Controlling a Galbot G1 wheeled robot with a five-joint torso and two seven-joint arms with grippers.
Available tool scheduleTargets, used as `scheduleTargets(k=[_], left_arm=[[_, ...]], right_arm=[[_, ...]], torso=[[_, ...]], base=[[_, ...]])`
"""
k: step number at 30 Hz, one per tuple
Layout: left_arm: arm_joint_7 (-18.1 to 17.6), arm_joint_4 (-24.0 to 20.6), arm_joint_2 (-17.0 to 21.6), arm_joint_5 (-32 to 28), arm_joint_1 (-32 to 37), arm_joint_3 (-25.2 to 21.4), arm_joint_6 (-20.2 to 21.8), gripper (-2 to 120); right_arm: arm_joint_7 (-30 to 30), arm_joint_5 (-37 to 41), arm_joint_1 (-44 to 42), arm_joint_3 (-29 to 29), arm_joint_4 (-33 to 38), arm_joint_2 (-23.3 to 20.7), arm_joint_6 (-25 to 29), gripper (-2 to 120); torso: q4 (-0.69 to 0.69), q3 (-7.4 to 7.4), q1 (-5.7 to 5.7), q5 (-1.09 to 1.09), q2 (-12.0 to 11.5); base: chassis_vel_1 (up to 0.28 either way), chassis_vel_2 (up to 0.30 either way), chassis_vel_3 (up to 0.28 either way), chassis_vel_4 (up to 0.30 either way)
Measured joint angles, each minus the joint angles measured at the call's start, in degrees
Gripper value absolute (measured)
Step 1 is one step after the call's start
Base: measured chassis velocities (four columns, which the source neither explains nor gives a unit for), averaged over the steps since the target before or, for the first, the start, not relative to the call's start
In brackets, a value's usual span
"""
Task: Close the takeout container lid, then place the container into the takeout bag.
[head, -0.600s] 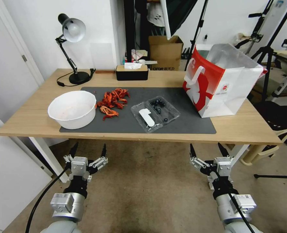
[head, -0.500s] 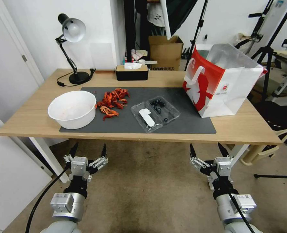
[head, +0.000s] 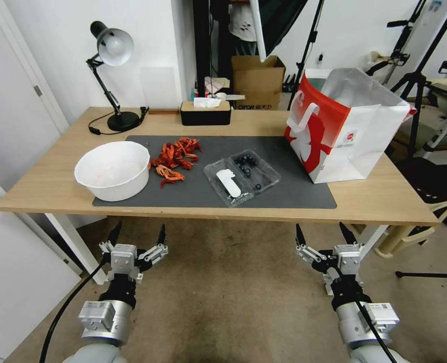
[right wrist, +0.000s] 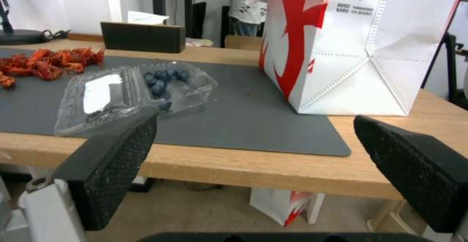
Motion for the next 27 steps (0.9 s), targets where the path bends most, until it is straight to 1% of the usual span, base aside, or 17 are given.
scheduleTargets(k=[3,4,5,6,7,8,9,10,11,12,13,16,17,20,27], left_arm=[[-0.4,0.0,-0.1,-0.1,0.1,0.3,0.1,100],[-0.9,-0.1,-0.3,-0.2,0.2,0.6,0.2,100],[-3.2,-1.1,-1.3,-1.0,0.8,2.8,1.3,100],[-3.2,-1.1,-1.3,-1.0,0.8,2.8,1.3,100],[-5.7,-2.1,-2.3,-1.9,1.5,4.9,2.4,100],[-6.6,-2.4,-2.7,-2.2,1.7,5.7,2.8,100],[-11.2,-4.2,-4.6,-3.8,3.0,9.7,4.9,100],[-12.9,-4.9,-5.3,-4.3,3.5,11.1,5.7,100],[-12.9,-4.9,-5.3,-4.3,3.5,11.1,5.7,100],[-14.1,-5.4,-5.9,-4.8,3.8,12.3,6.3,100],[-14.4,-5.7,-6.1,-5.0,4.0,12.6,6.4,100],[-14.0,-6.0,-6.2,-5.2,4.1,12.6,5.8,100],[-13.8,-6.0,-6.3,-5.2,4.1,12.6,5.5,100],[-13.2,-6.1,-6.3,-5.2,4.2,12.5,5.0,100],[-10.2,-6.2,-6.3,-5.8,4.1,11.3,3.4,100]], right_arm=[[0.3,0.6,0.1,-0.6,0.0,-0.7,-0.7,100],[0.7,1.4,0.3,-1.5,0.0,-1.7,-1.8,100],[1.7,3.6,0.8,-3.9,-0.2,-4.4,-4.7,100],[1.7,3.6,0.8,-3.9,-0.2,-4.4,-4.7,100],[2.9,5.8,1.3,-6.3,-0.4,-7.2,-7.7,100],[3.3,6.5,1.5,-7.1,-0.4,-8.1,-8.7,100],[4.5,10.0,2.6,-10.0,-0.9,-11.7,-12.2,100],[4.7,10.7,3.0,-10.3,-1.0,-12.2,-12.4,100],[4.7,10.7,3.0,-10.3,-1.0,-12.2,-12.4,100],[4.8,11.2,3.3,-10.4,-1.1,-12.7,-12.5,100],[4.9,11.4,3.5,-10.5,-1.2,-12.9,-12.5,100],[4.9,11.6,3.5,-10.5,-1.2,-13.1,-12.3,100],[4.9,11.6,3.5,-10.5,-1.2,-13.1,-12.0,100],[5.0,11.6,3.4,-10.2,-1.2,-13.0,-11.5,100],[5.4,11.1,2.8,-9.6,-1.1,-12.7,-10.8,100]], torso=[[-0.02,0.0,0.0,0.01,0.0],[-0.03,0.0,0.0,0.0,0.0],[-0.01,0.0,0.0,0.0,0.0],[-0.01,0.0,0.0,0.0,0.0],[0.01,0.0,0.0,0.02,0.0],[0.01,0.0,0.0,0.02,0.0],[0.02,0.0,0.0,0.02,0.0],[0.02,0.0,0.0,0.05,0.0],[0.02,0.0,0.0,0.05,0.0],[0.03,0.0,0.0,0.02,0.0],[0.01,0.0,0.0,0.02,0.0],[-0.01,0.0,0.0,0.02,0.0],[0.0,0.0,0.0,-0.01,0.0],[0.0,0.0,0.0,0.0,0.0],[0.0,0.0,0.0,0.0,0.0]], base=[[0.0,0.0,0.0,0.0],[0.0,0.0,0.0,0.0],[0.0,0.0,0.0,0.0],[0.0,0.0,0.0,0.0],[0.0,0.0,0.0,0.0],[0.0,0.0,0.0,0.0],[0.0,0.0,0.0,0.0],[0.0,0.0,0.0,0.0],[0.0,0.0,0.0,0.0],[0.0,0.0,0.0,0.0],[0.0,0.0,0.0,0.0],[0.0,0.0,0.0,0.0],[0.0,0.0,0.0,0.0],[0.0,0.0,0.0,0.0],[0.0,0.0,0.0,0.0]])
